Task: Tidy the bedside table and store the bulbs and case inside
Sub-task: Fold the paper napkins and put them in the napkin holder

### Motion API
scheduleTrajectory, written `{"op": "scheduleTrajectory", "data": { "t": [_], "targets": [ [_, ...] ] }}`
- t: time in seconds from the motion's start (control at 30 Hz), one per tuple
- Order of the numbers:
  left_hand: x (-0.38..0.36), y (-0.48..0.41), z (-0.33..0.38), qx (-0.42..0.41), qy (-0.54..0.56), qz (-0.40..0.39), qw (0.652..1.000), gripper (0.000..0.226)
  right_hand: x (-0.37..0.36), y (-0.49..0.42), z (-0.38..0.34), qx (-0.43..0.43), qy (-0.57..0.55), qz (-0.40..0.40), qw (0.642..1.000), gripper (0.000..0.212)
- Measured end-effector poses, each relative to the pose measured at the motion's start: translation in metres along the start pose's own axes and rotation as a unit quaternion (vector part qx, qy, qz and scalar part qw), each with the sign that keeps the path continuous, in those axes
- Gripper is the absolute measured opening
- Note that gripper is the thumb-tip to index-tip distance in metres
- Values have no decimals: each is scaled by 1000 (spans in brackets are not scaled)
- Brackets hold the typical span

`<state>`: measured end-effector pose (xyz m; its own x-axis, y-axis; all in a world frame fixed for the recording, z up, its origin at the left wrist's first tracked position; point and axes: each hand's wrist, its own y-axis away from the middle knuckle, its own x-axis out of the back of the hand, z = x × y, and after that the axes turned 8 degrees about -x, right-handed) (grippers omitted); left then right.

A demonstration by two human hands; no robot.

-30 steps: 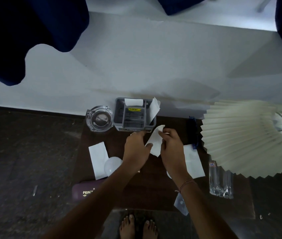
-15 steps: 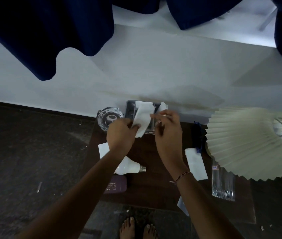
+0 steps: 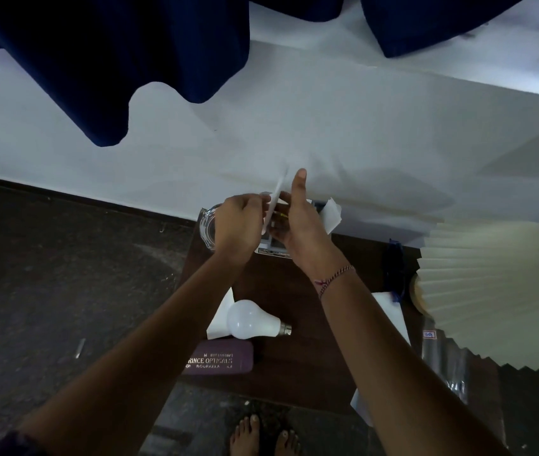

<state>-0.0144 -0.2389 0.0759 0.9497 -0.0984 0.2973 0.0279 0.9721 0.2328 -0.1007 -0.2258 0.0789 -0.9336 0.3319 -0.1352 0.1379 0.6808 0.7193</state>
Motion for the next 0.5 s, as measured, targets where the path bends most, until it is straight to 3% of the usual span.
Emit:
{"op": "scheduleTrajectory", "data": {
  "t": [0.13,0.27,0.37,0.5],
  "targets": [
    [0,-5,0,47,70,4,996,41,-3,-5,-3,18,-19,-5,1000,65],
    [1,-7,-1,65,67,-20,995,48,-5,-13,2,14,-48,-31,998,75],
    [2,-8,3,80,53,-35,995,45,-9,-17,5,-23,-77,-28,996,63],
    [-1,-13,2,93,47,-46,994,43,-10,-20,9,-9,-71,-39,997,63]
  ]
}}
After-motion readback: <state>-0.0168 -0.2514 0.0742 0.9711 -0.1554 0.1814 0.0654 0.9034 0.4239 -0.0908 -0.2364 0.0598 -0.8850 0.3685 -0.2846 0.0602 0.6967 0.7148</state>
